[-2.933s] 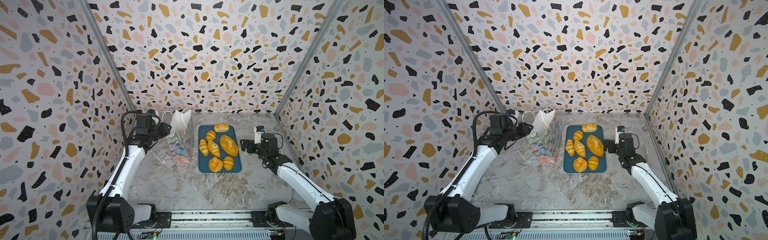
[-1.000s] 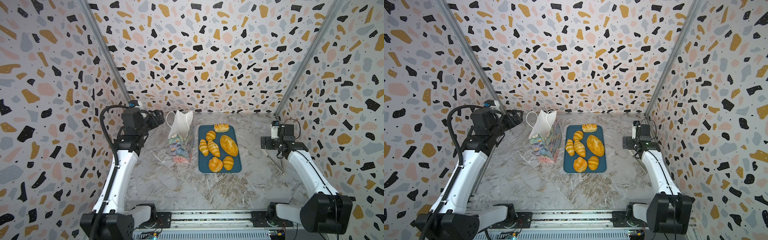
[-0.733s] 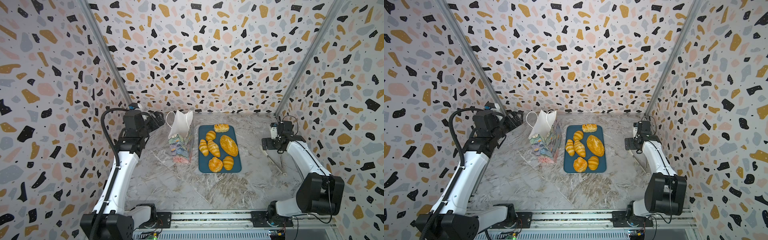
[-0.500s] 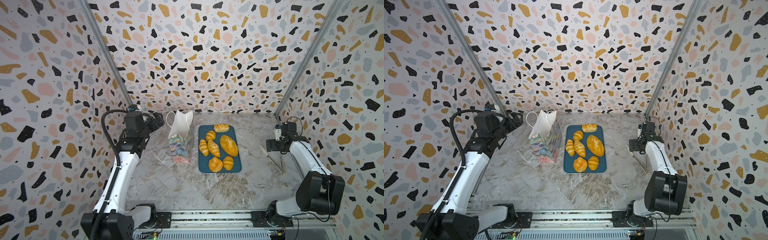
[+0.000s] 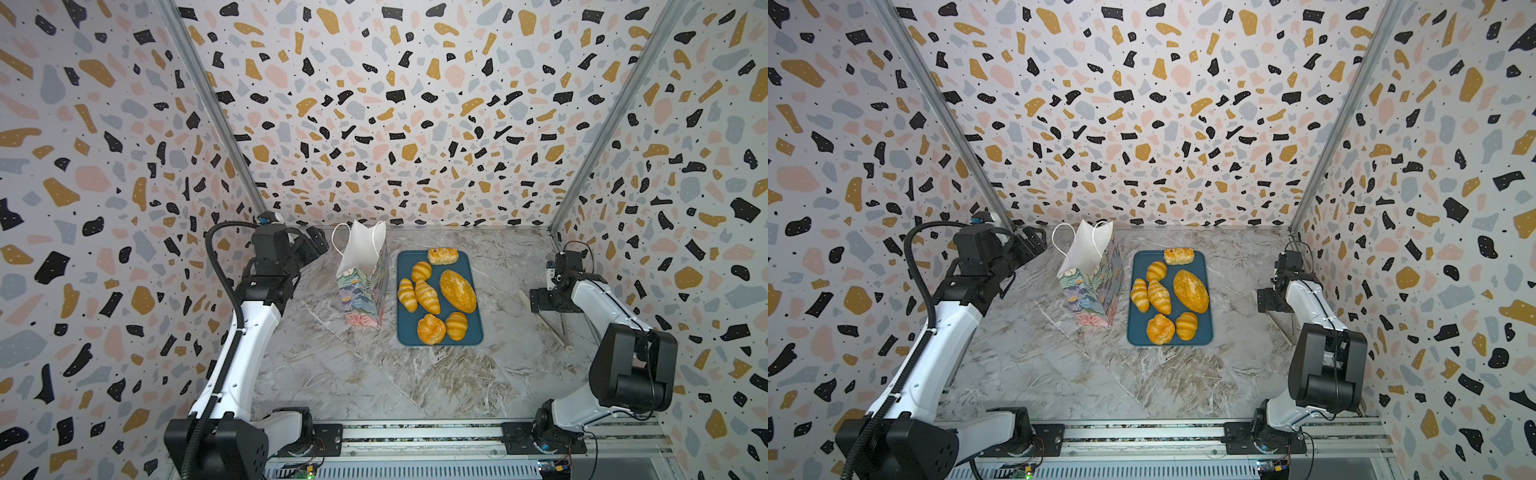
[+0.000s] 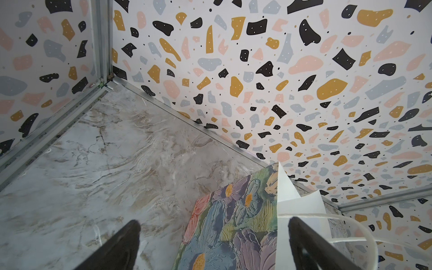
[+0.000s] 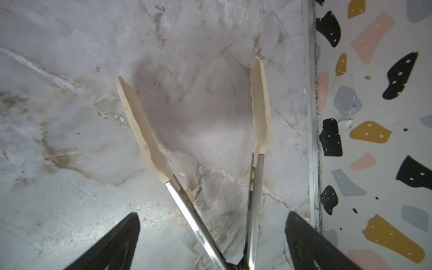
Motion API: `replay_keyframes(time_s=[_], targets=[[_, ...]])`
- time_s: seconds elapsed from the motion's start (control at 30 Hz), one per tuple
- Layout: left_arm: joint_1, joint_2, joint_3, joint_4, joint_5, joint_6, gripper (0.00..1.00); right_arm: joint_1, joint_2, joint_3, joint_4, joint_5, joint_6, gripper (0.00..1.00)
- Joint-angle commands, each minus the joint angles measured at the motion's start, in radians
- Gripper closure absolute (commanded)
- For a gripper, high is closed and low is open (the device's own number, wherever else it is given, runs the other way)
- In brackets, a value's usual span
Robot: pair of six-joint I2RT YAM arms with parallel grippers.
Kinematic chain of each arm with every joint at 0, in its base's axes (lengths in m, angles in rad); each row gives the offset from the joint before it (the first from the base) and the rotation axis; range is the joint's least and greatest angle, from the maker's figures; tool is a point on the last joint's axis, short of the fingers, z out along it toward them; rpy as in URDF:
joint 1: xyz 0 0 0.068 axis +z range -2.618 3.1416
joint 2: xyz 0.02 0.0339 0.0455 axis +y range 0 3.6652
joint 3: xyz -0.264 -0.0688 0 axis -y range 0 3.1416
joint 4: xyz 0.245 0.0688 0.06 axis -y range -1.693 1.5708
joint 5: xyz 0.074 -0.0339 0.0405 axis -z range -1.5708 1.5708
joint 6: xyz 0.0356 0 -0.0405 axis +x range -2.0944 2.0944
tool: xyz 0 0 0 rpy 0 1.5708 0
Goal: Pack bread into a paper bag
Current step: Pick up the pair of food tongs from the middle-right of the table.
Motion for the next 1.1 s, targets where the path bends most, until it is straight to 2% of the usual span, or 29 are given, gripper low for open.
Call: replay_keyframes(time_s=[0.0,0.23,0.43,0.97,1.07], targets=[[0.005,-0.006,-0.007,0.048,-0.006,-0.011,0.0,-0.002,0.015,-0.029,0.009,0.017,0.027,0.01],[0.006,-0.027,-0.035,0.049,-0.018,-0.016,0.01,-0.024,0.039,-0.076,0.053,0.044,0.026,0.01],[0.005,-0.048,-0.058,0.06,-0.015,-0.024,0.01,-0.039,0.027,-0.069,0.066,0.025,0.023,0.01],[0.006,-0.054,-0.069,0.062,-0.01,-0.037,0.01,-0.068,0.115,-0.069,0.082,-0.059,0.035,0.0],[0.005,-0.055,-0.07,0.064,-0.013,-0.034,0.01,-0.07,0.122,-0.063,0.079,-0.076,0.042,0.04]])
